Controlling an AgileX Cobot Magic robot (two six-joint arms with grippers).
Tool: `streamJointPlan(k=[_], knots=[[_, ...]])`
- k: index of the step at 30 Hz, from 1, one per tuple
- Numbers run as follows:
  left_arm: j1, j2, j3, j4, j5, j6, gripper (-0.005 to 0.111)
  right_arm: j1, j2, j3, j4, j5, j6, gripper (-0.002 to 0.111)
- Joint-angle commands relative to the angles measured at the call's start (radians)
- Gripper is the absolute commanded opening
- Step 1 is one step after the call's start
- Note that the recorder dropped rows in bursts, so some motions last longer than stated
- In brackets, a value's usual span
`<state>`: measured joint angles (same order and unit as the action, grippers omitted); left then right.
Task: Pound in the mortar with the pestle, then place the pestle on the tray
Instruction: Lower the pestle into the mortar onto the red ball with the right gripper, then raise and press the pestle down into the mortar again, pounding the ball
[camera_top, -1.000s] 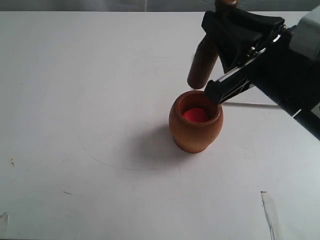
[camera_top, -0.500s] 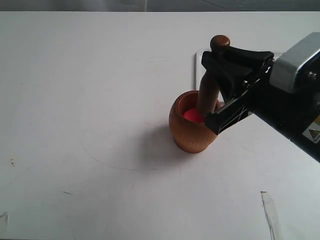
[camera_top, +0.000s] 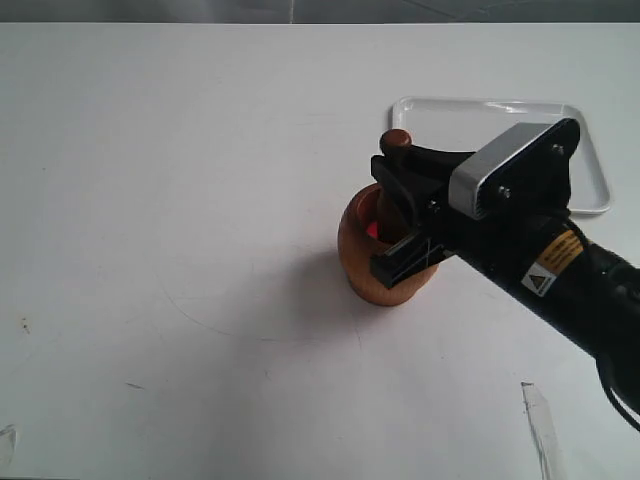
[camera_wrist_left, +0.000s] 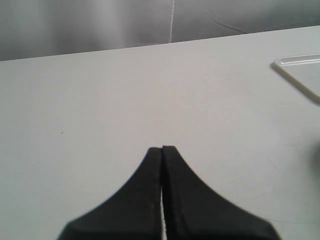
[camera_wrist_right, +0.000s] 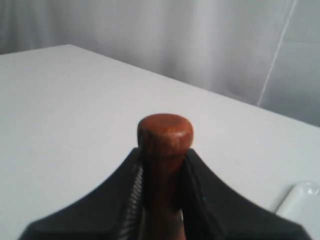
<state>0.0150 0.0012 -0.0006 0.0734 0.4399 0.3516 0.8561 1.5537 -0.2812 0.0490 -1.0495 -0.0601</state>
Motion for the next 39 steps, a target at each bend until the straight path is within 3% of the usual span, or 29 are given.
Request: streamJointPlan(k=[1, 8, 21, 32, 39], knots=[[-0.008, -0.001, 0.001, -0.007, -0.003, -0.008, 0.0, -0.008, 0.112, 0.005, -0.001, -0.057, 0.01, 0.0], [-0.008, -0.001, 0.001, -0.007, -0.003, -0.008, 0.0, -0.008, 0.124, 0.005, -0.001, -0.172, 0.019, 0.0], [-0.008, -0.001, 0.001, -0.007, -0.003, -0.008, 0.0, -0.008, -0.251, 0.005, -0.043, -0.122, 0.018, 0.0], [-0.008, -0.001, 0.001, -0.007, -0.003, -0.008, 0.0, -0.008, 0.062, 0.005, -0.039, -0.105, 0.015, 0.0], [-0.008, -0.001, 0.001, -0.007, -0.003, -0.008, 0.0, -0.008, 0.112, 0.005, -0.039, -0.172, 0.015, 0.0]])
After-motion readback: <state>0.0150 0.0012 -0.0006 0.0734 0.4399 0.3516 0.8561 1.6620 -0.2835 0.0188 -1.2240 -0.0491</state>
